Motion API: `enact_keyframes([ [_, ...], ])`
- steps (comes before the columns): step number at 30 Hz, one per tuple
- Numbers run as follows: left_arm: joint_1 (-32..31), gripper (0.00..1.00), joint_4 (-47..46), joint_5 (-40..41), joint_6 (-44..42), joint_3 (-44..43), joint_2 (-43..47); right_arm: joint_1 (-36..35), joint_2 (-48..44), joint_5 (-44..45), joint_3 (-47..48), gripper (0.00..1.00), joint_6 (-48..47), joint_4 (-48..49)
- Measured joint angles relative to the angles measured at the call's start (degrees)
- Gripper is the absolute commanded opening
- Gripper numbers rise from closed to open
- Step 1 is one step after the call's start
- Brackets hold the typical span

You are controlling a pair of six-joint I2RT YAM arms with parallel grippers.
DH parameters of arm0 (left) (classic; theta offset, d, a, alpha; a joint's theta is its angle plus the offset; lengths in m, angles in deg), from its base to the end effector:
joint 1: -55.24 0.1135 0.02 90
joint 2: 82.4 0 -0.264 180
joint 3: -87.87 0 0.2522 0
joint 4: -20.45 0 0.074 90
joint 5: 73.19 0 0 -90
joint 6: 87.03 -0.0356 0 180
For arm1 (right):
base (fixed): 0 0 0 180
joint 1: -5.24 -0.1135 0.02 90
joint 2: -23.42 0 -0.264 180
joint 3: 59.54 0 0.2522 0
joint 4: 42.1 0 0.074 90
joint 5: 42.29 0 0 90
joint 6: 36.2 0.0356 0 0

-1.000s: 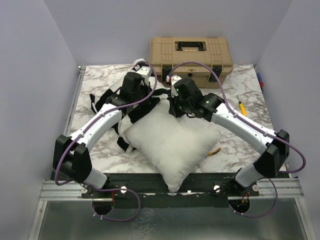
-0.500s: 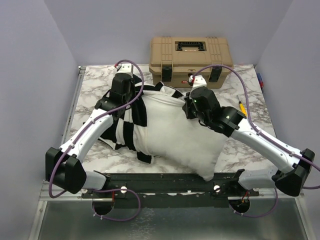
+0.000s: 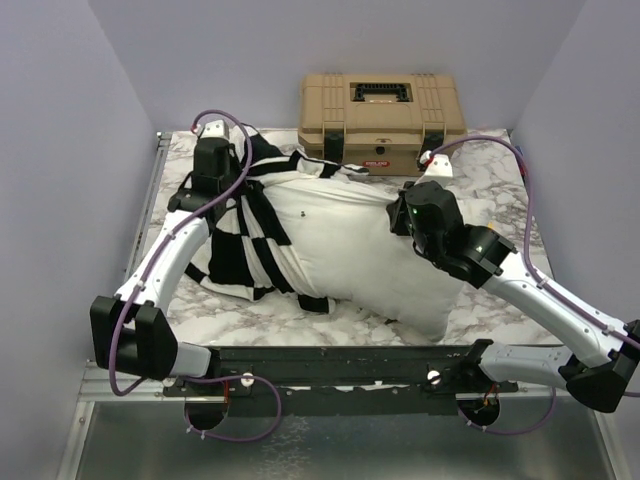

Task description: Remove the pillowcase from the pillow

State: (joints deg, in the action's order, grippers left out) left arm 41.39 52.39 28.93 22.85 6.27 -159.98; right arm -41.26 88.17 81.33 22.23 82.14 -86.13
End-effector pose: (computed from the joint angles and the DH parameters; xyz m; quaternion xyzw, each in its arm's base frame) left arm 0.3037 -0.0672 0.3381 -0.0992 0.8480 -0.0622 0.5169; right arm 0.1801 0.1612 0.3790 0.0204 0.8299 0.1080 0.5470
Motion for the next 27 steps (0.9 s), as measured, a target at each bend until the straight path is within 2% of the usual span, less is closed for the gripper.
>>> enact_keyframes([
  [3, 4.5, 0.0, 0.8, -7.6, 1.8, -1.5, -2.8, 0.5, 0.0, 0.0, -1.0, 0.01, 1.3, 0.8],
  [6, 6.2, 0.0, 0.9, -13.2, 2.4, -2.6, -5.0, 1.2, 0.5, 0.0, -1.1, 0.01, 1.7, 0.8],
  [10, 6.5, 0.16, 0.7, -16.0, 2.3, -3.1, -6.1, 2.6, 2.2, 0.7, -1.1, 0.05, 1.7, 0.8],
  [14, 5.4, 0.33, 0.4, -15.2, 1.0, -3.1, -6.1, 3.3, 3.6, 1.6, -1.1, 0.12, 1.6, 0.8],
  [16, 4.5, 0.42, 0.3, -14.0, 0.1, -3.1, -5.9, 3.6, 3.7, 1.7, -1.1, 0.19, 1.6, 0.5],
  [19, 2.5, 0.54, 0.5, -11.3, -1.5, -3.1, -4.9, 3.9, 3.7, 2.1, -0.9, 0.34, 1.0, 0.0],
  [24, -1.7, 0.67, 1.9, -5.1, -3.4, -3.1, -0.7, 4.7, 2.8, 2.6, 1.0, 0.58, -1.7, -2.9],
  [27, -2.9, 0.72, 2.6, -3.4, -3.3, -2.9, 3.1, 5.0, 1.2, 2.4, 2.3, 0.71, -3.7, -4.3],
])
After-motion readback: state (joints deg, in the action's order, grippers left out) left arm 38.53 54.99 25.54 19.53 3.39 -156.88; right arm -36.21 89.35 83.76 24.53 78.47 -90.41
